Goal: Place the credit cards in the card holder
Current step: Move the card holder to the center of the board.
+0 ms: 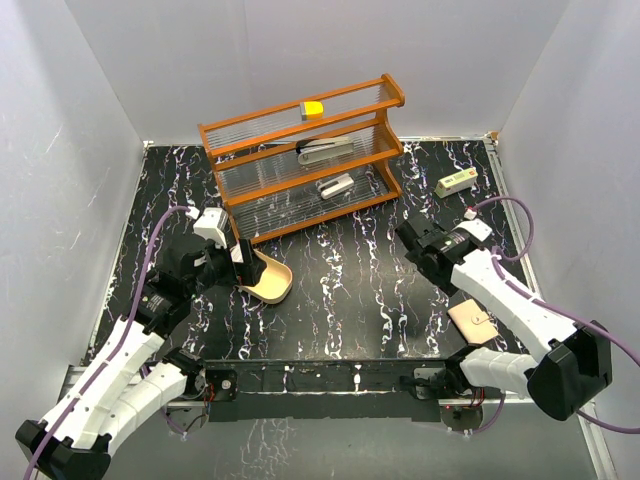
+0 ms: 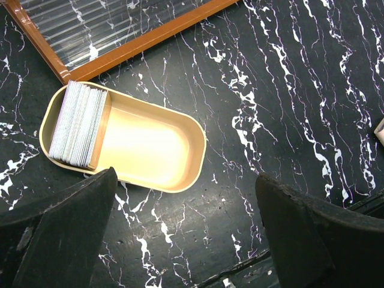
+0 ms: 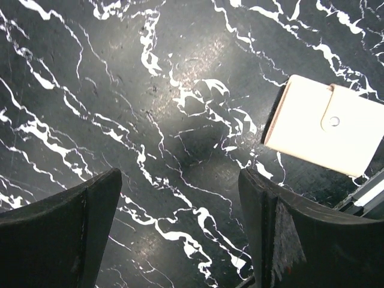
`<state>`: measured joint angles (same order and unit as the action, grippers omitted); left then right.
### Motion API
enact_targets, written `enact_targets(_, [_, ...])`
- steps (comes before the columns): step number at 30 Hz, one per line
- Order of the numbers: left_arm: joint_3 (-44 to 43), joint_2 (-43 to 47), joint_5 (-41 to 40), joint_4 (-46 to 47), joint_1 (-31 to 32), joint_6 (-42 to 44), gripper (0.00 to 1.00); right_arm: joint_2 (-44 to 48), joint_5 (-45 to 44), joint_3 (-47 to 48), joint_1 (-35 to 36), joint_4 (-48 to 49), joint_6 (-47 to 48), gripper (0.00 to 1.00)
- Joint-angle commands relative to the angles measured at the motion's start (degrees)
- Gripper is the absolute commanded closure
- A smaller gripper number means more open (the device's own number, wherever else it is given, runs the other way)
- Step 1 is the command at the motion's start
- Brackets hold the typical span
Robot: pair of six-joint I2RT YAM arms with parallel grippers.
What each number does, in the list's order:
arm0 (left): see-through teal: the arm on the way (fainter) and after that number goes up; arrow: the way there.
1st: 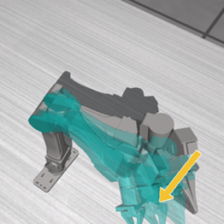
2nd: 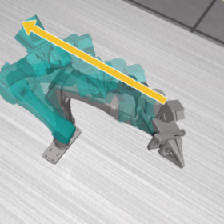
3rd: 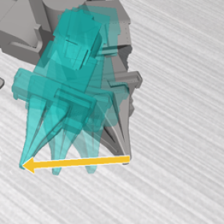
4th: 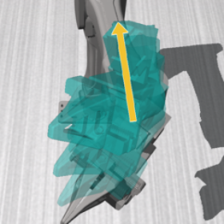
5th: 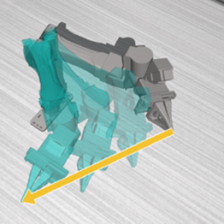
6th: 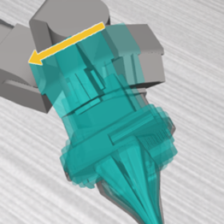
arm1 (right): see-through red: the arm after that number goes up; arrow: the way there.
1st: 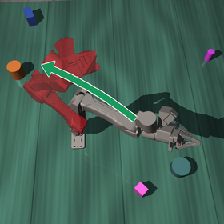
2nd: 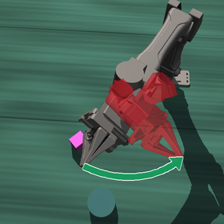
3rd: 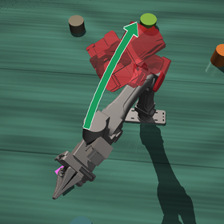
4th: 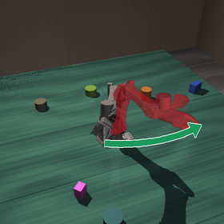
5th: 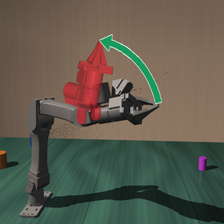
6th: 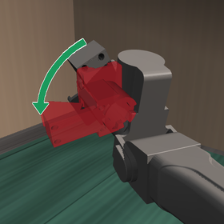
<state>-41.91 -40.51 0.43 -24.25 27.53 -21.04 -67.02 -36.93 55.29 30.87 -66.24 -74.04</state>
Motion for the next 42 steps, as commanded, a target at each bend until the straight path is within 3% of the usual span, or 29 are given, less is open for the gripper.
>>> enact_targets(1, [-0.2,0.7,-1.6,-0.6,-0.2,0.8,0.02,0.1,-3.1,3.2,-2.2,-0.5,0.1,0.23])
enact_targets(10, [-0.4,0.5,-2.4,-1.6,-0.2,0.7,0.02,-1.4,-4.6,1.6,-9.8,-11.3,-12.7,0.25])
enact_targets(22, [-0.4,1.3,-2.5,-2.0,-0.2,0.8,0.02,2.5,0.0,-10.1,-28.0,2.3,-7.3,0.3])
enact_targets(27, [-0.4,1.3,-3.7,-2.6,-0.2,0.6,0.02,0.3,1.3,-12.7,-34.1,5.4,-7.3,0.27])
enact_targets(35, [-0.6,1.0,-5.9,-3.4,-0.2,0.4,0.02,5.3,3.5,-15.7,-36.1,11.0,-8.0,0.27])
enact_targets(42, [-0.7,1.5,-7.5,-4.0,-0.2,-0.1,0.02,13.4,7.1,-19.7,-36.0,20.9,0.7,0.24])
